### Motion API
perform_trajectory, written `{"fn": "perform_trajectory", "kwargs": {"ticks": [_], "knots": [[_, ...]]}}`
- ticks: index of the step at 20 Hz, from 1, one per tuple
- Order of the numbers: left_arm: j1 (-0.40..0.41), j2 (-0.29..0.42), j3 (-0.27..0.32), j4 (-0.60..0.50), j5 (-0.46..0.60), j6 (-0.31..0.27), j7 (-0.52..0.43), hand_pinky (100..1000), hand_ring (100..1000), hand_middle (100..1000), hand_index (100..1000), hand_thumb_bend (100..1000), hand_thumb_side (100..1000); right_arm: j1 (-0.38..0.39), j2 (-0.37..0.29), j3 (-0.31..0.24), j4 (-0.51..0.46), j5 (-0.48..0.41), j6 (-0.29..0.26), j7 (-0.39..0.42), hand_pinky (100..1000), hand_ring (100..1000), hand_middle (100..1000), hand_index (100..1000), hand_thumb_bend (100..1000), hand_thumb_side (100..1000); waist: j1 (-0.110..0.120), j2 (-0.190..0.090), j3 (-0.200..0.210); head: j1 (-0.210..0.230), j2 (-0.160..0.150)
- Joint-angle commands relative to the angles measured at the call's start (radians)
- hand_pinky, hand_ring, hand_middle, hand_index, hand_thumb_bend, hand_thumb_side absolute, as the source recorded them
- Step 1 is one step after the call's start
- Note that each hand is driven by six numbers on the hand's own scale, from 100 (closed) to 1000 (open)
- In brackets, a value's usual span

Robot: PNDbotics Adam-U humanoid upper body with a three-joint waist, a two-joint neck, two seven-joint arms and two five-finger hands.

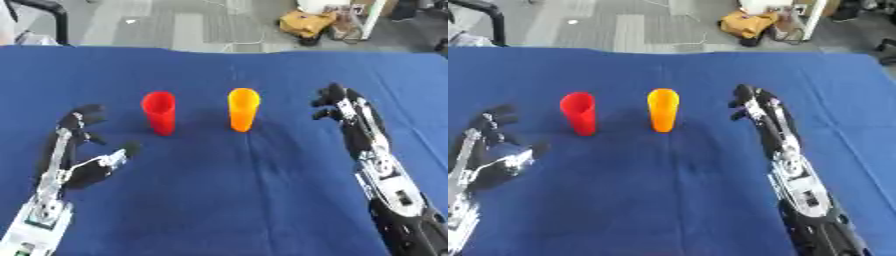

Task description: Pour the contents of one cup into another cup.

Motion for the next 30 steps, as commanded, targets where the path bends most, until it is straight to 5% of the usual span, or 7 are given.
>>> {"fn": "perform_trajectory", "kwargs": {"ticks": [1, 15, 30], "knots": [[-0.042, 0.010, 0.000, 0.048, -0.027, 0.016, 0.040, 537, 801, 786, 844, 830, 368, -0.015, -0.013, -0.003, -0.015, -0.001, -0.001, -0.002, 488, 624, 492, 641, 597, 716, 0.002, -0.014, -0.001, 0.002, -0.005], [-0.242, -0.029, -0.019, 0.327, 0.005, -0.066, 0.030, 534, 804, 791, 860, 861, 382, -0.017, -0.006, 0.003, -0.016, -0.003, 0.000, 0.006, 487, 619, 475, 640, 597, 716, -0.003, -0.009, -0.018, 0.011, -0.005], [-0.353, -0.039, -0.027, 0.459, 0.014, -0.109, 0.008, 520, 797, 786, 869, 839, 386, -0.022, 0.000, 0.009, -0.016, -0.005, -0.002, 0.018, 486, 617, 463, 637, 597, 717, -0.012, 0.000, -0.042, 0.022, -0.013]]}}
